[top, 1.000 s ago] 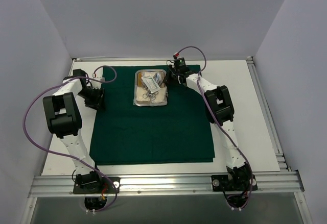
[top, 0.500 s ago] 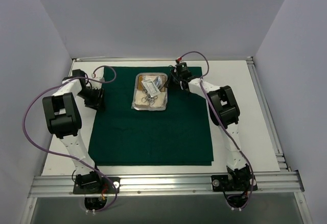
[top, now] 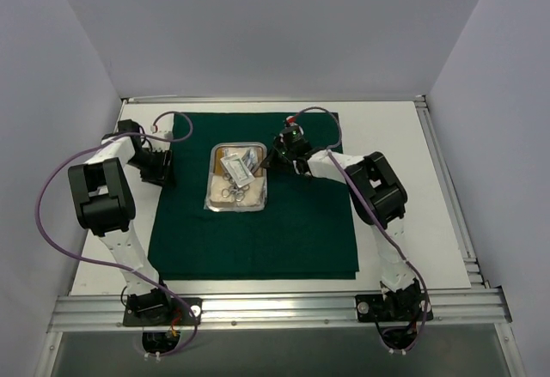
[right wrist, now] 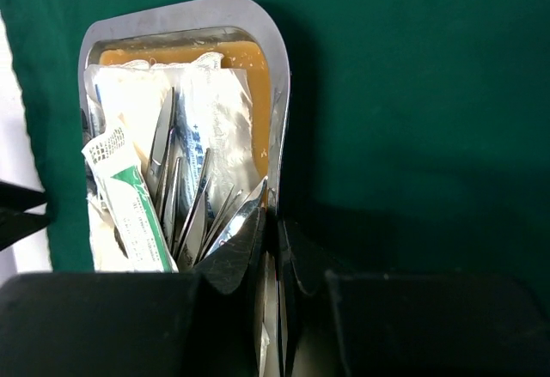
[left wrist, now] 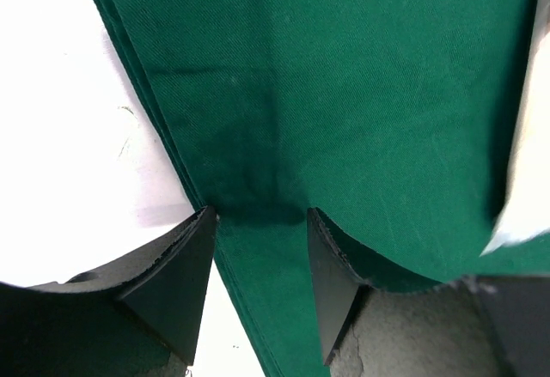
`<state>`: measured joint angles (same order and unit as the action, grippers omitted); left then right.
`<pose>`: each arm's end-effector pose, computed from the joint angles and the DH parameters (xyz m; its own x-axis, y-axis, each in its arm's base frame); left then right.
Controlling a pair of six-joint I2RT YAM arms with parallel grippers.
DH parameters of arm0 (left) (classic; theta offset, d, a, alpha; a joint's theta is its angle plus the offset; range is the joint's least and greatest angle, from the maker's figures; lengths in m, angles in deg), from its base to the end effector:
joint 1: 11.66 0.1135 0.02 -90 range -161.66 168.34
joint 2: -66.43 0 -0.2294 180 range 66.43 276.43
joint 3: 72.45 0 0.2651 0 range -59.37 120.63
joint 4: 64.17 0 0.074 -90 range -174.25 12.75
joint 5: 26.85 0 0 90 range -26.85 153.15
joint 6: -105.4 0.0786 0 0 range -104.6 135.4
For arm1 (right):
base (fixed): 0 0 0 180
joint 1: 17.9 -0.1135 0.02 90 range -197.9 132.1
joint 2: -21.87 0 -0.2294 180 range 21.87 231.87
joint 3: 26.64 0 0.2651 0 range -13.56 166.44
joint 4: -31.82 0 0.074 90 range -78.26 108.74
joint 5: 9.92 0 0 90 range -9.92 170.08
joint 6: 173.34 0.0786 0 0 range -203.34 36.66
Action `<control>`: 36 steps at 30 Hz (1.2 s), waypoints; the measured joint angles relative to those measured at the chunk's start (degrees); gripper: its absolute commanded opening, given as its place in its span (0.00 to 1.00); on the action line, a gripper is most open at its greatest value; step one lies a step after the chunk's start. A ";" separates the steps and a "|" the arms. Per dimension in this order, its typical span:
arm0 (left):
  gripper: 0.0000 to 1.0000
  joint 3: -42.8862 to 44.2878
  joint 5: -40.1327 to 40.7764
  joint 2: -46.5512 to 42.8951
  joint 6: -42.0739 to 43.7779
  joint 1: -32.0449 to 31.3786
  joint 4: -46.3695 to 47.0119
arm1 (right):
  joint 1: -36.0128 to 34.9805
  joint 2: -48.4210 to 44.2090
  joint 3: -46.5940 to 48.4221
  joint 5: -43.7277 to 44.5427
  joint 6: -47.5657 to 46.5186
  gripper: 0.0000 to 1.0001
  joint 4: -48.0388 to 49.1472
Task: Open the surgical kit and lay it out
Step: Move the container from the surgical kit.
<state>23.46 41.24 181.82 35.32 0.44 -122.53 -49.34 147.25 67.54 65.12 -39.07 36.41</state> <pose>0.3965 0.0550 0.0887 -0.9387 0.1220 -0.3223 0.2151 0.9382 -0.2712 0.4276 0.2852 0.0960 -0.7629 0.3240 -0.5595 -0.2351 0.6671 0.7069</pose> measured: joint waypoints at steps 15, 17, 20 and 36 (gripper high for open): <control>0.56 -2.16 -0.33 -1.31 -0.02 0.76 1.70 | -14.51 -2.71 -7.74 6.67 13.31 0.00 8.35; 0.56 -2.54 -0.48 -1.55 0.00 1.03 1.84 | -16.46 -2.71 -8.02 7.21 14.75 0.00 9.33; 0.56 -2.99 -0.17 -1.97 0.20 1.77 2.05 | -19.12 -2.71 -9.27 8.00 16.90 0.00 11.28; 0.56 -4.07 0.33 -2.78 1.29 3.93 2.32 | -23.12 -2.78 -10.93 8.52 18.36 0.00 13.62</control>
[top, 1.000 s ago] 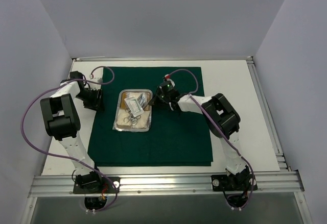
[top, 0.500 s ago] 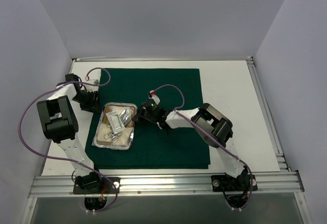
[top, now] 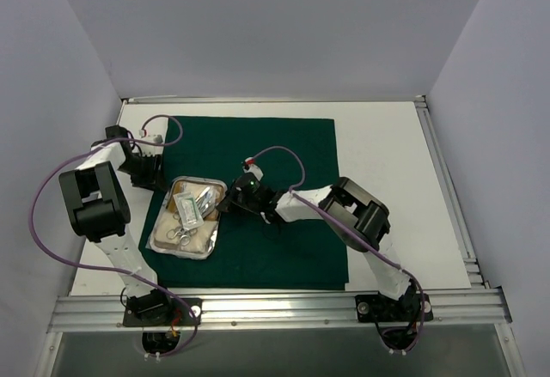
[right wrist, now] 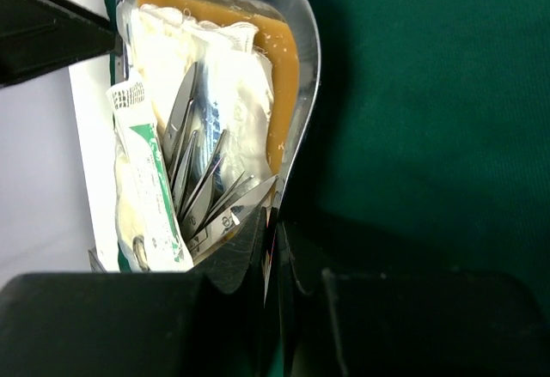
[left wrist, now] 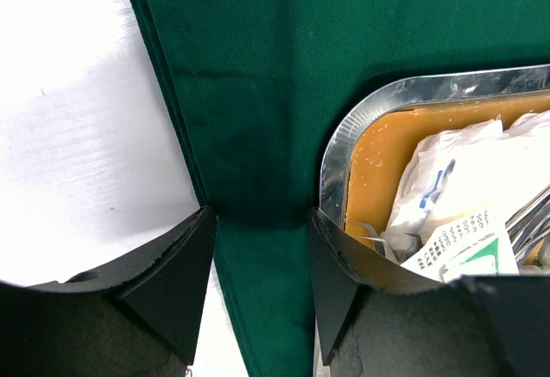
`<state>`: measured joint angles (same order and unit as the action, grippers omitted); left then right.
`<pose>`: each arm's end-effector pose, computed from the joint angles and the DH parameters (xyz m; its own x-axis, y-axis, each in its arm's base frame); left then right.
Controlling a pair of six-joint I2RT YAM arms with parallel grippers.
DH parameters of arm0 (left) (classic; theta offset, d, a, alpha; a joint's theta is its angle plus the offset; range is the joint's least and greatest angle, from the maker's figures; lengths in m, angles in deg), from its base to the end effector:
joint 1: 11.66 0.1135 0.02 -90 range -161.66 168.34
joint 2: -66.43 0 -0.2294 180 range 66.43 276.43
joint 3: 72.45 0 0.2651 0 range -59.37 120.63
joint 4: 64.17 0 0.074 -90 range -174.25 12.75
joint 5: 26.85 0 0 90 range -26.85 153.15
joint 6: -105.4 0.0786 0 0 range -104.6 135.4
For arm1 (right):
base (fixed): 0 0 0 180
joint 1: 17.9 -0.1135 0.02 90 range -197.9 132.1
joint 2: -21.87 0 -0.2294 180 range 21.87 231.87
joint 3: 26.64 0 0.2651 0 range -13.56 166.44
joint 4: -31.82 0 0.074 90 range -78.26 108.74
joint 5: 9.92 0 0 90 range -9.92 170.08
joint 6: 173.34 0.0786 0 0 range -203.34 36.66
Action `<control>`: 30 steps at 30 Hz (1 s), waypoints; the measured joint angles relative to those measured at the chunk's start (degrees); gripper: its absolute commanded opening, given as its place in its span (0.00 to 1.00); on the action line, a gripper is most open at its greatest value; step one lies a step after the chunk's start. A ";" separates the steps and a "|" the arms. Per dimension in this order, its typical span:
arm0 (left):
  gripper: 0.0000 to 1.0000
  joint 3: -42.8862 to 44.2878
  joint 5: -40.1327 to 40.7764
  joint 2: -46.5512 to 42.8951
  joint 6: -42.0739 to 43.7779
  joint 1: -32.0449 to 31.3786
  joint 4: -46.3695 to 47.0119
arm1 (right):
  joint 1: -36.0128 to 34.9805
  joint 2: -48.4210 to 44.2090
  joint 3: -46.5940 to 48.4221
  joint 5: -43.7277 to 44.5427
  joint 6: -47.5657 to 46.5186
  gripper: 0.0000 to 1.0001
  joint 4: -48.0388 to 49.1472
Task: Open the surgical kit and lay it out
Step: Move the container from the surgical kit.
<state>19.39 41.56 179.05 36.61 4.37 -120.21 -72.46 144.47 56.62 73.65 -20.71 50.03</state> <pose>0.3825 0.0798 0.0880 -0.9361 0.0811 -0.3422 0.1744 0.9520 -0.2515 0.2772 0.4047 0.0839 -0.8689 0.3011 -0.3930 -0.2144 0.4866 0.8469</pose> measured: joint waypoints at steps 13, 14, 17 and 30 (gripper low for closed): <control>0.56 0.02 -0.11 0.00 0.63 -0.02 -0.79 | 2.47 -0.07 1.31 -9.68 -9.27 0.00 -2.51; 0.56 0.02 -0.11 0.00 0.66 -0.02 -0.92 | 2.62 -0.07 1.36 -10.14 -9.60 0.00 -2.80; 0.56 0.02 -0.11 0.00 0.83 -0.02 -1.03 | 2.73 -0.07 1.99 -11.17 -10.36 0.00 -3.98; 0.56 0.02 -0.09 -0.15 1.03 -0.02 -1.22 | 3.10 -1.62 2.75 -12.37 -12.37 0.50 -7.98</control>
<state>19.42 41.48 178.89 37.64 4.35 -121.44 -69.36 142.86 59.37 61.27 -33.08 42.05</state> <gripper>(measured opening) 0.556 0.448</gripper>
